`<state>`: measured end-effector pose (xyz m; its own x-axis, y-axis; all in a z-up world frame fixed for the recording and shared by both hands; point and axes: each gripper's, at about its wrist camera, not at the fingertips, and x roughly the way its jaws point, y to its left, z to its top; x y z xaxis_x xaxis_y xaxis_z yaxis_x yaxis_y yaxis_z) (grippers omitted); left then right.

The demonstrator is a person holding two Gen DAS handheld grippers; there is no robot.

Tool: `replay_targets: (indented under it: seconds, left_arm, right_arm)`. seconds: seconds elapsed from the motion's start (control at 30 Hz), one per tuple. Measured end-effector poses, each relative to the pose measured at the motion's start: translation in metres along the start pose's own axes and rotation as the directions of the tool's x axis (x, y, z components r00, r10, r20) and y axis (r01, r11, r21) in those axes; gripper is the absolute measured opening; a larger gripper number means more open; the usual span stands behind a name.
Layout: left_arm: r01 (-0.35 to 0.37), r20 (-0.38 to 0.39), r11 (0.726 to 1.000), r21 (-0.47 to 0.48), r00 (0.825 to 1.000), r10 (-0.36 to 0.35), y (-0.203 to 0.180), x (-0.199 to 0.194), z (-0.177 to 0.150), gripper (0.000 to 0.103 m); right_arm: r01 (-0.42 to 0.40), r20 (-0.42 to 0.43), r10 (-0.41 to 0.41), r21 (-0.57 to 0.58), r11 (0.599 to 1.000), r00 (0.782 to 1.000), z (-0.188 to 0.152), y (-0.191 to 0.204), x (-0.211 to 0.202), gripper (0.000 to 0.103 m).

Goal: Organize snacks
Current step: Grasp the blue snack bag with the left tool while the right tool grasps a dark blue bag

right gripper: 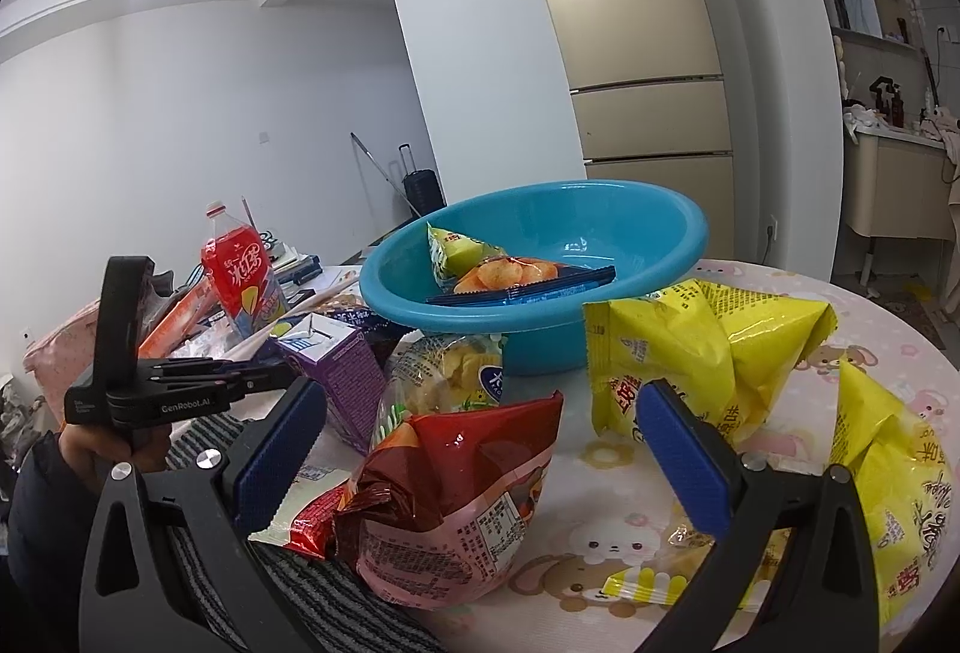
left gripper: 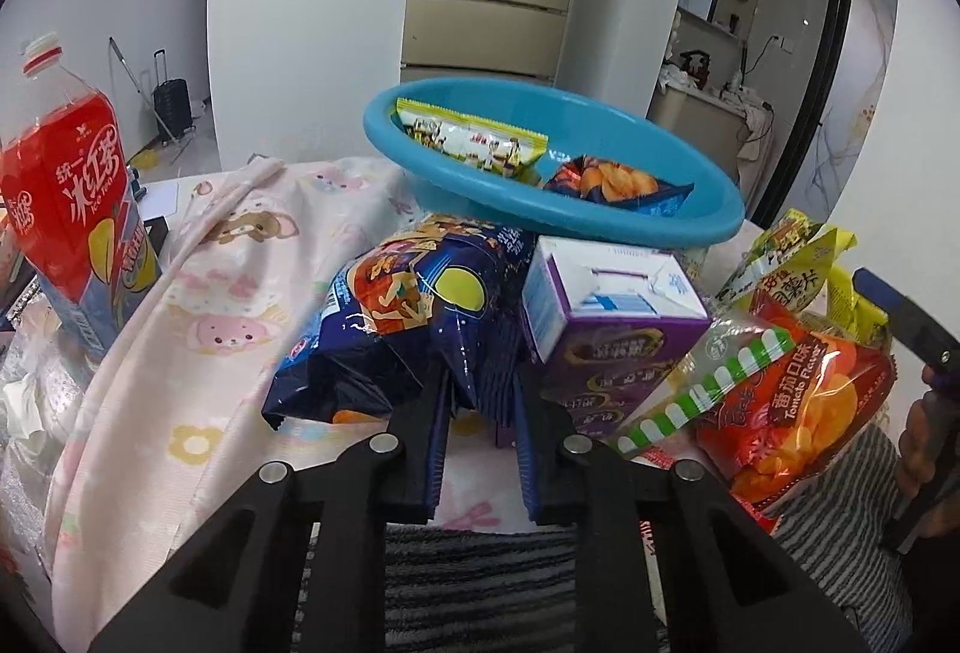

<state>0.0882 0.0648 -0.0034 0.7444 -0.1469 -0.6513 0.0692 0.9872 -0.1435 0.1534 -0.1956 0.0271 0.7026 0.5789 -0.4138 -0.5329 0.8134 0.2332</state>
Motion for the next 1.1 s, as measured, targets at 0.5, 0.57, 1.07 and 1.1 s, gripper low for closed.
replay_targets:
  seconds: [0.5,0.57,1.07,1.1]
  left_arm:
    - [0.074,0.104,0.997,-0.02,0.992,-0.071,0.002,-0.027,0.007,0.012]
    - [0.082,0.109,0.996,-0.017,0.991,-0.08,0.001,-0.028,0.007,0.012]
    - [0.139,0.104,0.99,-0.019,0.985,-0.137,0.006,-0.035,0.006,0.012]
    - [0.144,0.096,0.989,-0.015,0.985,-0.142,0.006,-0.034,0.005,0.019]
  right_arm:
    - [0.002,-0.004,-0.002,0.0,1.0,1.0,-0.002,0.002,0.002,0.103]
    - [0.003,-0.005,-0.003,0.0,1.0,1.0,-0.003,0.002,0.003,0.103]
    - [0.004,-0.01,-0.004,-0.002,1.0,1.0,-0.004,0.002,0.004,0.103]
    - [0.004,-0.011,-0.004,-0.002,1.0,1.0,-0.004,0.002,0.004,0.103]
